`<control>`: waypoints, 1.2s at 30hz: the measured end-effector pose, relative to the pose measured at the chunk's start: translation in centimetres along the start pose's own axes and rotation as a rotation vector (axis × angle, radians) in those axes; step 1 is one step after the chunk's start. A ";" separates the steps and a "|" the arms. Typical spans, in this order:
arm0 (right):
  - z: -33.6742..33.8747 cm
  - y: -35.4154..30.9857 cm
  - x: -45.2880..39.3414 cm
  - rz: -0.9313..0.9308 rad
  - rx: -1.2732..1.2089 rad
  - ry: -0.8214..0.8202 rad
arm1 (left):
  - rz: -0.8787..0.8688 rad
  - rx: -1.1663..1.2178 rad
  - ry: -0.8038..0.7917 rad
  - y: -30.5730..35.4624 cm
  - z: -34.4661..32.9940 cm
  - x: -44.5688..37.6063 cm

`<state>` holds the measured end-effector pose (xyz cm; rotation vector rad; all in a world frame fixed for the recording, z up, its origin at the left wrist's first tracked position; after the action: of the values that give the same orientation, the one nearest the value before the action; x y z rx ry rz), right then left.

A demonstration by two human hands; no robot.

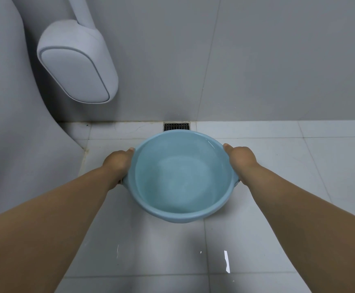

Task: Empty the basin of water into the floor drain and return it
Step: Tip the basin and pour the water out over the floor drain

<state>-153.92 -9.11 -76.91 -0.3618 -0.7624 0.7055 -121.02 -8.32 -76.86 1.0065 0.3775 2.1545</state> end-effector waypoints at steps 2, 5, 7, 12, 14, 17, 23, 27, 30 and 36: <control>0.1 -0.1 0.2 -0.011 -0.007 0.001 | -0.009 -0.018 0.004 0.2 0.0 0.0; 0.1 0.0 0.3 -0.032 -0.017 0.001 | -0.016 -0.037 0.000 0.4 0.0 -0.2; 0.1 0.0 0.4 -0.039 -0.020 -0.001 | -0.011 -0.032 -0.011 0.4 -0.1 -0.2; 0.2 -0.3 0.5 -0.017 -0.001 0.002 | 0.020 -0.033 -0.034 0.5 0.0 -0.2; 0.2 -0.3 0.5 -0.008 0.014 0.001 | 0.022 -0.037 -0.037 0.6 0.0 -0.2; 0.2 -0.3 0.6 0.008 0.050 -0.017 | 0.029 -0.017 -0.036 0.6 -0.1 0.0; 0.2 -0.3 0.7 0.039 0.077 -0.005 | 0.063 0.111 -0.044 0.4 -0.3 0.3; 0.4 -0.4 0.9 0.015 0.068 -0.026 | 0.096 0.193 -0.065 0.3 -0.1 0.2; 0.4 -0.5 1.0 0.008 0.054 -0.021 | 0.112 0.217 -0.072 0.0 -0.2 -0.2; 0.5 -0.5 1.2 -0.025 0.016 -0.023 | 0.120 0.216 -0.072 0.2 -0.2 0.1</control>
<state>-153.46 -8.63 -75.67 -0.3303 -0.7811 0.6931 -121.33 -8.38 -76.88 1.2527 0.5365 2.2105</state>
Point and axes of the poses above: each hand's wrist, its own x-axis away from the middle knuckle, its own z-axis out of the back of the hand, y = z × x, the point moved 3 cm from there along -x, towards the middle knuckle, and after that the axes turned 9 degrees about y, right-handed, at the moved point
